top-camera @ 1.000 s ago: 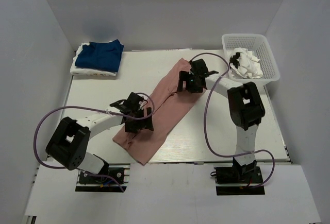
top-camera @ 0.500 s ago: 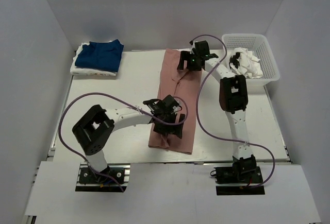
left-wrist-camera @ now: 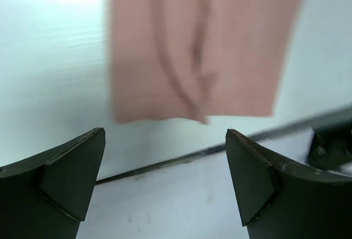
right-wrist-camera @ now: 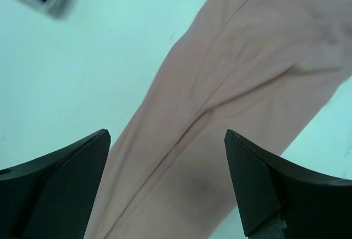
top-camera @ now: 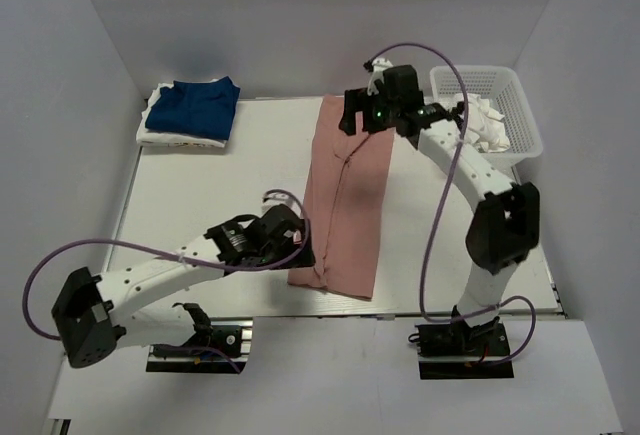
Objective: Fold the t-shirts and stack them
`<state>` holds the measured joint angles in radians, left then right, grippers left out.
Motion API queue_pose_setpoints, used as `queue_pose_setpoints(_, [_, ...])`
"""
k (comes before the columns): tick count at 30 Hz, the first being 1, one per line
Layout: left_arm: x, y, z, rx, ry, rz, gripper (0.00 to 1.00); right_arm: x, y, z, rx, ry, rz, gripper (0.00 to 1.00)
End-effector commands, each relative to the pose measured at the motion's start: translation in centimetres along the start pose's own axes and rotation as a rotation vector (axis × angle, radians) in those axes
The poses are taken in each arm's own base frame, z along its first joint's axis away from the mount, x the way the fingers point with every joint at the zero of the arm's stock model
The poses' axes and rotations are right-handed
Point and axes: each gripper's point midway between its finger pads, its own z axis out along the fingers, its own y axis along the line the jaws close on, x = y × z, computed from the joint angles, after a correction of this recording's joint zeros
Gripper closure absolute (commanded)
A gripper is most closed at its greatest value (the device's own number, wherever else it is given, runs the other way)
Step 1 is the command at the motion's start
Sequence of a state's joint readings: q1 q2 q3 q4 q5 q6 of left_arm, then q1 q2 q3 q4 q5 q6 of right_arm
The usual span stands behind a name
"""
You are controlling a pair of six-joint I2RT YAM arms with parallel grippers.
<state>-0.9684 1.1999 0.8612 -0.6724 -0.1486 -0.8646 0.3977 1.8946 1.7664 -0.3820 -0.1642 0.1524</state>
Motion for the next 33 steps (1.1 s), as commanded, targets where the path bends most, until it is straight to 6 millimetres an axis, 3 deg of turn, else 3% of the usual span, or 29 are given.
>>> queue_pose_setpoints(1, [1.7, 7.2, -1.0, -0.252, -0.059, -0.182, 0.00, 8.4, 2.6, -1.5, 0.078, 0.169, -0.016, 0.10])
queue_pose_setpoints(2, [2.6, 8.5, -1.3, -0.295, -0.049, -0.194, 0.00, 10.2, 5.4, -1.5, 0.043, 0.196, -0.047, 0.10])
queue_pose_setpoints(3, [3.0, 9.0, -1.4, -0.301, -0.049, -0.224, 0.00, 14.4, 5.7, -2.3, 0.042, 0.271, -0.039, 0.10])
queue_pose_setpoints(4, [3.8, 9.9, -1.5, -0.299, -0.050, -0.225, 0.00, 14.9, 6.9, -3.1, 0.051, 0.259, -0.018, 0.10])
queue_pose_setpoints(6, [4.2, 9.8, -1.3, -0.262, -0.054, -0.246, 0.00, 17.2, 10.0, -4.4, 0.000, 0.288, -0.017, 0.10])
queue_pose_setpoints(7, [4.6, 10.1, -1.0, -0.258, -0.057, -0.247, 0.00, 20.5, 10.1, -5.5, -0.008, 0.353, 0.003, 0.10])
queue_pose_setpoints(10, [4.6, 10.1, -0.9, -0.242, -0.071, -0.285, 0.00, 25.6, 14.2, -7.4, -0.138, 0.481, 0.024, 0.10])
queue_pose_setpoints(12, [4.4, 10.1, -0.6, -0.237, -0.087, -0.296, 0.00, 28.0, 15.9, -8.4, -0.163, 0.535, 0.034, 0.10])
queue_pose_setpoints(14, [4.2, 9.7, -0.3, -0.225, -0.095, -0.300, 0.00, 29.8, 16.4, -9.5, -0.155, 0.572, 0.094, 0.10])
queue_pose_setpoints(19, [4.2, 9.4, 0.7, -0.235, -0.073, -0.255, 0.00, 31.0, 17.9, -11.6, -0.187, 0.570, 0.110, 0.22])
queue_pose_setpoints(23, [4.9, 9.5, 1.4, -0.256, -0.036, -0.248, 0.00, 31.7, 19.1, -11.4, -0.214, 0.587, 0.081, 0.33])
queue_pose_setpoints(28, [5.6, 9.7, 1.4, -0.240, -0.022, -0.261, 0.00, 33.2, 19.7, -10.5, -0.214, 0.641, 0.057, 0.36])
queue_pose_setpoints(33, [5.7, 9.8, 1.2, -0.214, -0.040, -0.278, 0.00, 33.2, 20.2, -9.7, -0.226, 0.618, 0.063, 0.73])
